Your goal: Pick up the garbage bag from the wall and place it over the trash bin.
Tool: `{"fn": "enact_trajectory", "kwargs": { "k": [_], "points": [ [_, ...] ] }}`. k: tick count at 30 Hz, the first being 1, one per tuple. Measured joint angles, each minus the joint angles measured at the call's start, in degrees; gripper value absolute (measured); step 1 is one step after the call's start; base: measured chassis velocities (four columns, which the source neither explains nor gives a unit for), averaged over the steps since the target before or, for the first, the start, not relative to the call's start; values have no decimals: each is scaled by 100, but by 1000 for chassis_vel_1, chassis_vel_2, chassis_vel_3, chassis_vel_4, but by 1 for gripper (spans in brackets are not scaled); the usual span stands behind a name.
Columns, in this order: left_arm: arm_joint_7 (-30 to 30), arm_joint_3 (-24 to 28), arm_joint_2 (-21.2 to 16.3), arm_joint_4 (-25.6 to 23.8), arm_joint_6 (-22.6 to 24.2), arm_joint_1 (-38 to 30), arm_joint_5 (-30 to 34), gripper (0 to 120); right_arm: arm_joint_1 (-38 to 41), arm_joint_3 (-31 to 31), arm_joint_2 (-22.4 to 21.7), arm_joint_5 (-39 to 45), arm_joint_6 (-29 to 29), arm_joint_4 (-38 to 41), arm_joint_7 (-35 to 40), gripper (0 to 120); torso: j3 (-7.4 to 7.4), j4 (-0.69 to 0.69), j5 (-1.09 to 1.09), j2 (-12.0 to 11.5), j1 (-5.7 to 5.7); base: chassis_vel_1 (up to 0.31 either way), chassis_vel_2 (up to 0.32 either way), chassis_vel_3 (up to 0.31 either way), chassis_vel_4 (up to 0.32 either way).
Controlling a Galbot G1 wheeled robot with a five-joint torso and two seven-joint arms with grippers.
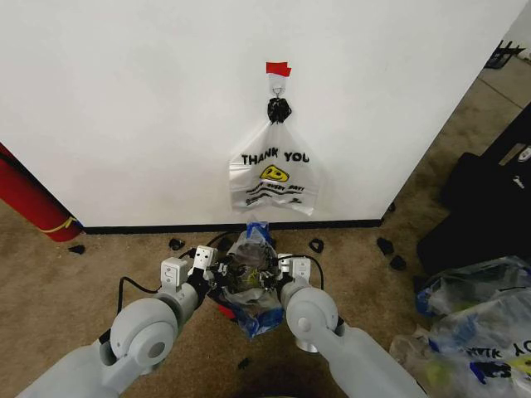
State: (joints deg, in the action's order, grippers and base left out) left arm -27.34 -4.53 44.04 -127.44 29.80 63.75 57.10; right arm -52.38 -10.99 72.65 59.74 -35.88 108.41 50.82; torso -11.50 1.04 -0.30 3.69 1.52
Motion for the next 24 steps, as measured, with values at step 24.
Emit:
{"fn": "enact_trajectory", "kwargs": {
  "k": [24],
  "points": [
    [-134,-95,-17,-350,60,47,291,0,-290,387,-66,96,278,302,51,1,0,0,0,0,0,0,0,0,0]
  ]
}}
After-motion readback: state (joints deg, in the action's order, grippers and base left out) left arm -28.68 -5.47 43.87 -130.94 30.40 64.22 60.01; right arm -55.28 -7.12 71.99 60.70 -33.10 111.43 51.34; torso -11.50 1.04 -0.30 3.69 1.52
